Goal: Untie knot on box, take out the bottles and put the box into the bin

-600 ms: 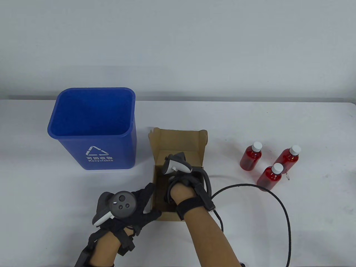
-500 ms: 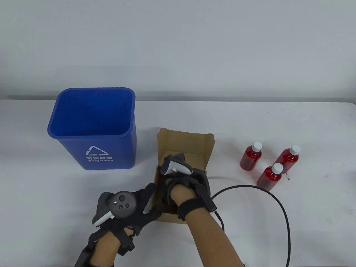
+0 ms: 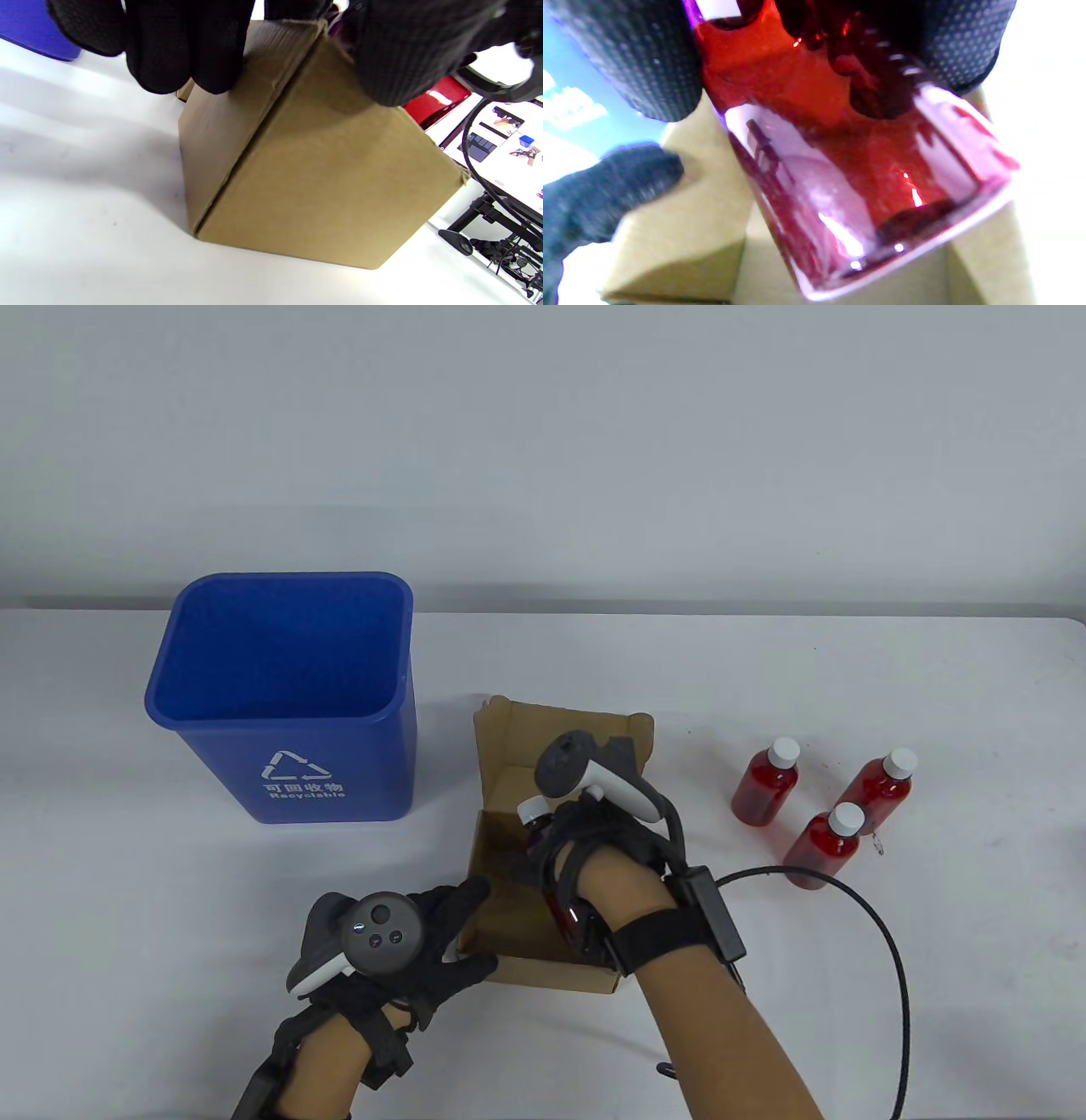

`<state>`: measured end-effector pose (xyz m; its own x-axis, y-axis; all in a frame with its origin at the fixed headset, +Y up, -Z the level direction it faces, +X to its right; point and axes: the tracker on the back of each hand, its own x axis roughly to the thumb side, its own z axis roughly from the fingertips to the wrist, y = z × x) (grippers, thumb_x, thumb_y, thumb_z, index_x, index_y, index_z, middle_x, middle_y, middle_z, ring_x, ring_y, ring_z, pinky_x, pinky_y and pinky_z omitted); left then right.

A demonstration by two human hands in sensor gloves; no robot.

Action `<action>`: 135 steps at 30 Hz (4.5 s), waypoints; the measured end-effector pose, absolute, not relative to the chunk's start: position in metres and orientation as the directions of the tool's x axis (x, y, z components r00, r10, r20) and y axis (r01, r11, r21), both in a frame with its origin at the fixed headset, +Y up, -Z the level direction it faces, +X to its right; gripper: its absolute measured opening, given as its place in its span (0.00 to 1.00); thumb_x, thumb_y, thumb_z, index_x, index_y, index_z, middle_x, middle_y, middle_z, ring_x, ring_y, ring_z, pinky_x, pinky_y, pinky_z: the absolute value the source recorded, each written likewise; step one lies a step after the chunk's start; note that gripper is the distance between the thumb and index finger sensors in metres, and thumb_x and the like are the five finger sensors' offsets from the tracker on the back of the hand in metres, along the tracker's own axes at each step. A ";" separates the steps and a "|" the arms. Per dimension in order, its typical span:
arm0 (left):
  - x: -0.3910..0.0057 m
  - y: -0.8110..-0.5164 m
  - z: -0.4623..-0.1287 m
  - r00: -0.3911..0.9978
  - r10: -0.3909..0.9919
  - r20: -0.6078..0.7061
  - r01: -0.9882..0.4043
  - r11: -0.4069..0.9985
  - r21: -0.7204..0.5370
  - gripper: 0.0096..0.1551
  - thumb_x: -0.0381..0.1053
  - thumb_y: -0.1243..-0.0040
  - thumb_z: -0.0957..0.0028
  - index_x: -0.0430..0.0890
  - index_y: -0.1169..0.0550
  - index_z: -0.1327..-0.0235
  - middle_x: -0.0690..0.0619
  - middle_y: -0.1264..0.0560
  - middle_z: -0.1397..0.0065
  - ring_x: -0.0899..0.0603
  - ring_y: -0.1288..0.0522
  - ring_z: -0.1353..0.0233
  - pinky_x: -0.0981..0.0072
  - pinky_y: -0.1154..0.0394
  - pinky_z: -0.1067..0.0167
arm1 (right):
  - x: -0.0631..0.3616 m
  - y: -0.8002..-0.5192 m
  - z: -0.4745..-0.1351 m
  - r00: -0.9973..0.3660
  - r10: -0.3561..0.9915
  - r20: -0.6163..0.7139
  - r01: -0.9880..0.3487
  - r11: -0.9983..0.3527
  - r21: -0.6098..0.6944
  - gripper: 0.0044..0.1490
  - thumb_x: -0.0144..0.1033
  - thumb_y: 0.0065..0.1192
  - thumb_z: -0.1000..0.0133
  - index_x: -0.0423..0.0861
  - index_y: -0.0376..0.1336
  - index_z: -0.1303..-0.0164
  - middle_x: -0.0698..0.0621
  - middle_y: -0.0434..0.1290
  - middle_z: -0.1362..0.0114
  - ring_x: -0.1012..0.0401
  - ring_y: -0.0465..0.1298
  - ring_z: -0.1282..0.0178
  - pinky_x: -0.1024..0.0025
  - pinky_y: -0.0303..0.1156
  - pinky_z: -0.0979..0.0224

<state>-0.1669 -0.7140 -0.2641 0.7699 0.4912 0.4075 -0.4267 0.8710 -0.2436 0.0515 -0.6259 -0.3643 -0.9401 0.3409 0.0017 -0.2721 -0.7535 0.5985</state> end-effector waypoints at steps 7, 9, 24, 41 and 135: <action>-0.167 -0.714 -0.263 0.774 0.491 0.399 -0.432 0.871 -0.234 0.52 0.68 0.38 0.49 0.50 0.43 0.16 0.37 0.33 0.23 0.23 0.30 0.27 0.27 0.36 0.32 | 0.114 -0.592 -0.358 -0.878 0.479 -0.009 -0.450 -0.818 0.359 0.55 0.56 0.69 0.49 0.35 0.47 0.27 0.34 0.55 0.26 0.40 0.72 0.34 0.47 0.71 0.39; -0.167 -0.713 -0.263 0.782 0.484 0.393 -0.429 0.875 -0.224 0.52 0.68 0.38 0.49 0.49 0.42 0.17 0.37 0.33 0.23 0.23 0.30 0.27 0.27 0.36 0.32 | 0.137 -0.592 -0.356 -0.856 0.517 -0.015 -0.505 -0.829 0.239 0.55 0.54 0.70 0.50 0.35 0.47 0.27 0.35 0.54 0.26 0.40 0.71 0.33 0.45 0.70 0.37; -0.167 -0.713 -0.262 0.791 0.476 0.384 -0.427 0.880 -0.209 0.51 0.69 0.38 0.49 0.48 0.42 0.18 0.37 0.33 0.24 0.23 0.29 0.28 0.27 0.36 0.33 | 0.207 -0.695 -0.349 -0.731 0.679 0.063 -0.679 -0.718 -0.154 0.56 0.47 0.74 0.50 0.36 0.44 0.28 0.35 0.50 0.26 0.39 0.67 0.29 0.43 0.68 0.33; -0.165 -0.712 -0.262 0.799 0.465 0.382 -0.419 0.885 -0.202 0.52 0.69 0.38 0.49 0.48 0.42 0.18 0.37 0.33 0.24 0.23 0.29 0.28 0.27 0.36 0.33 | 0.226 -0.729 -0.334 -0.742 0.655 0.144 -0.671 -0.727 -0.147 0.60 0.50 0.75 0.51 0.35 0.42 0.27 0.34 0.47 0.24 0.38 0.64 0.26 0.41 0.65 0.31; -0.143 -0.643 -0.345 0.959 0.264 -0.106 -0.280 0.941 -0.187 0.36 0.59 0.51 0.44 0.38 0.23 0.33 0.40 0.17 0.43 0.49 0.16 0.82 0.64 0.16 0.85 | 0.162 -0.673 -0.254 -0.708 0.467 0.529 -0.528 -0.848 0.042 0.45 0.54 0.55 0.42 0.34 0.56 0.25 0.33 0.53 0.21 0.31 0.60 0.26 0.33 0.60 0.32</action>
